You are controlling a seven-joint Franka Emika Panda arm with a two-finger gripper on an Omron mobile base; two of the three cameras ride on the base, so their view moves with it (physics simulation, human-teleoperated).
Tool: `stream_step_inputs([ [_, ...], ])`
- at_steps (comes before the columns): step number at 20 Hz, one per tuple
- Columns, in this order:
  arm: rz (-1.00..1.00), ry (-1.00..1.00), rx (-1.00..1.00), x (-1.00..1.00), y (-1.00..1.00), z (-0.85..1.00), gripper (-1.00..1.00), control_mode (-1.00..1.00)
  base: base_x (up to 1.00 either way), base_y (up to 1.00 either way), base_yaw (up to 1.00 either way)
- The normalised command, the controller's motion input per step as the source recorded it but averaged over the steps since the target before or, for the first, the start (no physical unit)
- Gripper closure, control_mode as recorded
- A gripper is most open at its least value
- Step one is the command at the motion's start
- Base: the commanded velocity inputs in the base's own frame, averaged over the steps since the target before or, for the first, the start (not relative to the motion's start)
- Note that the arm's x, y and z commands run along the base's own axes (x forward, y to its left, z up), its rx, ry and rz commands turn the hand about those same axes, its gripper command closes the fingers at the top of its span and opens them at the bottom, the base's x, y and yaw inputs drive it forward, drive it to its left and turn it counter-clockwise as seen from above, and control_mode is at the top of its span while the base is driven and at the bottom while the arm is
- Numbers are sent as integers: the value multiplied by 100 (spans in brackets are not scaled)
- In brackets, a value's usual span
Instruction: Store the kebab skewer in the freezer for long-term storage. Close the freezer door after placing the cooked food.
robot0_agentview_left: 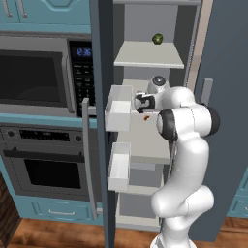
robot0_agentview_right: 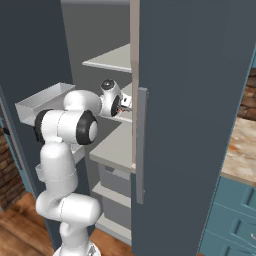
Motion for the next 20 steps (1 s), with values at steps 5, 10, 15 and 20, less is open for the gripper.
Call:
stream_step_inputs([
  [5, 0, 0, 0, -71, 1, 23, -100, -100, 0, 0, 0],
  [10, 0, 0, 0, -67, 0, 51, -100, -100, 0, 0, 0],
  [15, 0, 0, 0, -61, 0, 32, -100, -100, 0, 0, 0],
  [20, 0, 0, 0, -74, 0, 4, -100, -100, 0, 0, 0],
])
